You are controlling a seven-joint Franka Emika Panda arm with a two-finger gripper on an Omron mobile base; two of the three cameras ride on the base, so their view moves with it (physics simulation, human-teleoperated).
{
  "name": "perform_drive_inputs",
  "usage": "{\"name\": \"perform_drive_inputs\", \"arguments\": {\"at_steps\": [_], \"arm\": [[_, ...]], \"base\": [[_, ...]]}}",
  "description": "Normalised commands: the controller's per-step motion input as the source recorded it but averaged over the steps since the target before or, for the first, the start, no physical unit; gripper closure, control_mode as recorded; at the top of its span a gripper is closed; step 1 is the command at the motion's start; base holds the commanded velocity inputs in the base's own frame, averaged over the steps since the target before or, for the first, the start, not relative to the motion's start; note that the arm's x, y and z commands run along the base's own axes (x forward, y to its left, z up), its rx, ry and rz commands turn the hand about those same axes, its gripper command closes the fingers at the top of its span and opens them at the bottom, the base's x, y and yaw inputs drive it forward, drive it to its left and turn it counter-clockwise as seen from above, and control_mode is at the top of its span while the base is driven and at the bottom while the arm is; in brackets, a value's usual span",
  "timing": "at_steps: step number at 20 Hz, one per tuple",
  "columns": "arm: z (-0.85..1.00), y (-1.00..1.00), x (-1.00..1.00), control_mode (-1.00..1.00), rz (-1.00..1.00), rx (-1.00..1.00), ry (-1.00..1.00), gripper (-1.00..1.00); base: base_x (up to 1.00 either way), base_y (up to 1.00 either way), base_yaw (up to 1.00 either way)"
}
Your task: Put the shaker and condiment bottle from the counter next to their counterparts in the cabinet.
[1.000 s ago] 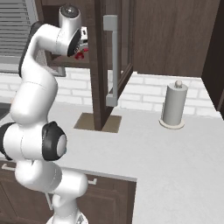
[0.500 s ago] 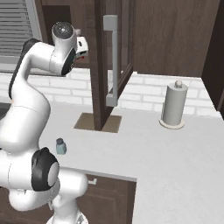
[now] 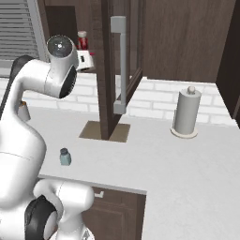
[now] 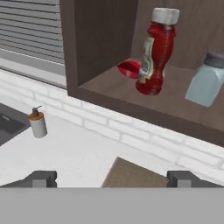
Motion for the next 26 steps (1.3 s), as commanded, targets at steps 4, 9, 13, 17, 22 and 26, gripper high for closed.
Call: {"name": "perform_drive_inputs", "arguments": {"at_steps": [4, 9, 13, 17, 22, 26], "arm": [[-0.21, 0.0, -1.0, -1.0, -0.14, 0.0, -0.11, -1.0], [-0.35, 0.0, -1.0, -1.0, -0.16, 0.0, -0.18, -1.0], [-0.39, 0.0, -1.0, -1.0, -0.15, 0.0, -0.15, -1.0], [-0.49, 0.0, -0.89, -1.0, -0.22, 0.0, -0.06, -1.0], [-0.49, 0.0, -0.79, -1.0, -0.33, 0.0, -0.04, -1.0], [-0.53, 0.0, -0.73, -1.0, -0.33, 0.0, -0.04, -1.0]], "base": [[0.0, 0.0, 0.0], [0.0, 0.0, 0.0], [0.0, 0.0, 0.0], [0.0, 0.0, 0.0], [0.0, 0.0, 0.0], [0.0, 0.0, 0.0]]}}
